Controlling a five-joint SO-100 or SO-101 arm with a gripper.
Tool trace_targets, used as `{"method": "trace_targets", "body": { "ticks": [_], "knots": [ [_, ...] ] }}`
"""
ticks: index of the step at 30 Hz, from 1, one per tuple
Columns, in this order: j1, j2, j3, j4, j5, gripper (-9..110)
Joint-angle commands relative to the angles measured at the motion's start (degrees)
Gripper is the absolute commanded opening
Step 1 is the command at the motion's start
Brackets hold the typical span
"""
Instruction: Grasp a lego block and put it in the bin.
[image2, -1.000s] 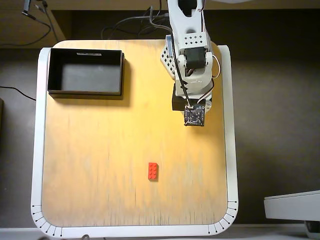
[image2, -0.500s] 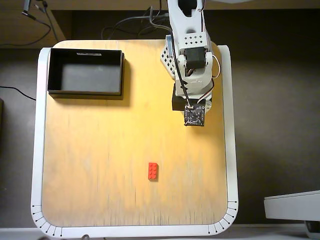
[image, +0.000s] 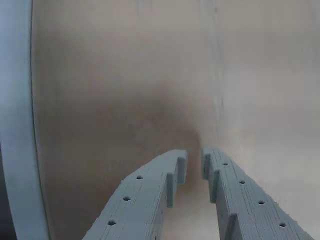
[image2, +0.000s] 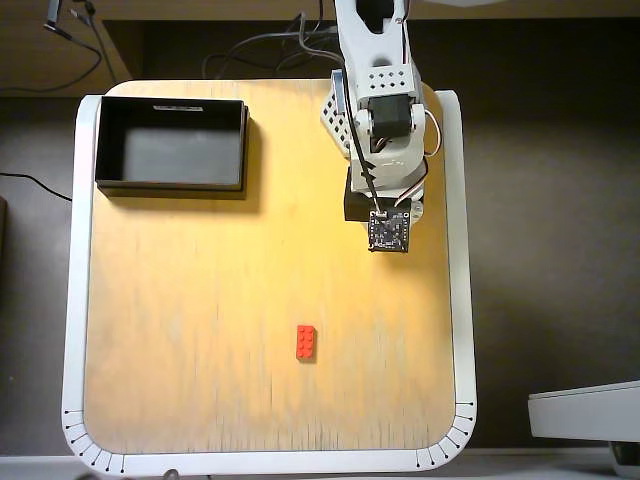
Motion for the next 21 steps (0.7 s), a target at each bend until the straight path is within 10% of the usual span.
{"method": "trace_targets", "body": {
  "ticks": [1,21],
  "knots": [
    [-1.1,5.3,9.0,0.4,-0.2,0],
    [-2.5,5.4,9.0,-1.0,10.3,1]
  ]
}}
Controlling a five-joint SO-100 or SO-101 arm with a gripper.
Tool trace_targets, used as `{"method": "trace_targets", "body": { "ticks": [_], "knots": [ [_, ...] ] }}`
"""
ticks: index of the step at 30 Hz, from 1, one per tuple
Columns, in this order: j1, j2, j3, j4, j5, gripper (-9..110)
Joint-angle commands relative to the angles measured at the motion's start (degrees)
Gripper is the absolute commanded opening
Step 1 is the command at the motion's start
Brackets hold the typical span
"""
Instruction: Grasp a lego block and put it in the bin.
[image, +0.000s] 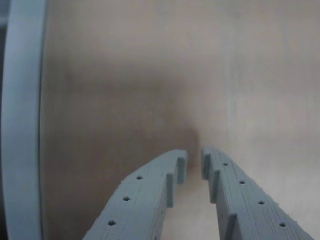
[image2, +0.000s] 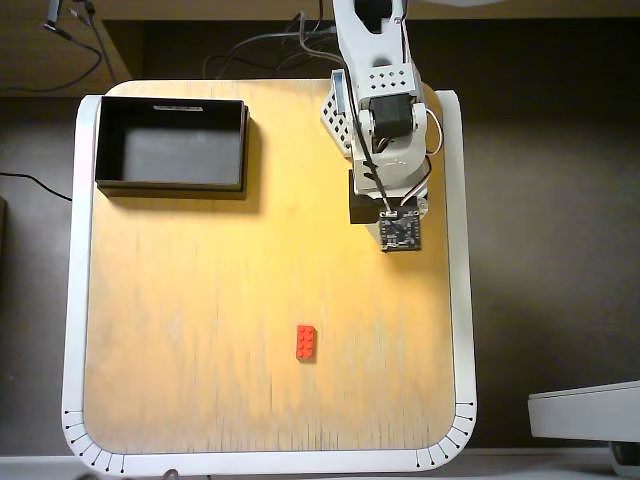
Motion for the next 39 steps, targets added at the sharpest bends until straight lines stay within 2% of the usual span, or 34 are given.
{"method": "trace_targets", "body": {
  "ticks": [1,6,8,18,28,39],
  "knots": [
    [-0.4,5.4,9.0,-2.0,3.6,1],
    [3.1,5.4,7.6,-18.2,-1.9,0],
    [3.7,5.2,5.8,-22.8,-1.1,0],
    [8.1,-21.4,-24.0,-22.8,2.4,0],
    [18.3,-45.0,-48.6,-22.8,11.6,1],
    [26.7,-66.7,-60.4,-22.8,18.3,7]
  ]
}}
